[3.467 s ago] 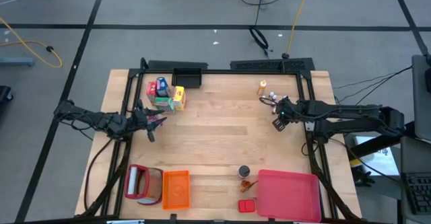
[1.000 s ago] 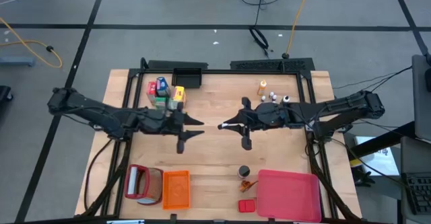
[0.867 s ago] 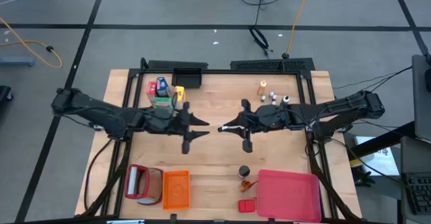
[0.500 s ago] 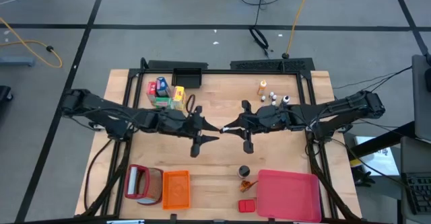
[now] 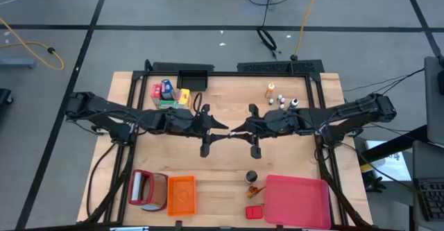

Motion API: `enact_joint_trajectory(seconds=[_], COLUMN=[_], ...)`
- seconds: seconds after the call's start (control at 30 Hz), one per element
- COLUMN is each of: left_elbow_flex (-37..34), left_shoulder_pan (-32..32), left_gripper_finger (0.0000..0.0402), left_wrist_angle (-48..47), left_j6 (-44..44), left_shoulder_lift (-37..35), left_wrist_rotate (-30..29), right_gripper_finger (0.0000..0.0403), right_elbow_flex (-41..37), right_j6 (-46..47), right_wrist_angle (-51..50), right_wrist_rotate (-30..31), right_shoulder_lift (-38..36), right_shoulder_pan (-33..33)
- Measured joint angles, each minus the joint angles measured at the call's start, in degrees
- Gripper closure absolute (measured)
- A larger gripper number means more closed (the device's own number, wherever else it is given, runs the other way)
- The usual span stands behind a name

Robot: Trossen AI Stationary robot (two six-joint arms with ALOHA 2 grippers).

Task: Pick & Place Kitchen Items
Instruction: Put the small yellow coloring bottle into the orange bin

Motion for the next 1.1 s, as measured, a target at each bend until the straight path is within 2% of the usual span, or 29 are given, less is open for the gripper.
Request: enact_joint_trajectory(seconds=[0.27,0.93,1.03,1.1], left_elbow_flex=[0.0,-0.04,-0.07,-0.07], left_shoulder_pan=[0.04,0.6,0.59,0.59], left_gripper_finger=[0.0256,0.0257,0.0268,0.0289], left_wrist_angle=[-0.12,5.29,5.02,5.1], left_j6=[-1.01,-1.99,-1.93,-1.92], left_shoulder_lift=[0.04,4.0,4.02,4.02], left_wrist_rotate=[2.77,4.36,4.35,4.42], right_gripper_finger=[0.0358,0.0358,0.0358,0.0358], right_elbow_flex=[0.0,0.04,0.02,0.02], right_j6=[-0.71,-1.71,-1.72,-1.72], right_wrist_angle=[0.15,1.49,1.25,1.46], right_wrist_rotate=[0.32,0.35,0.32,0.32], right_shoulder_lift=[0.0,1.37,1.4,1.38], right_shoulder_pan=[0.11,0.09,0.09,-0.01])
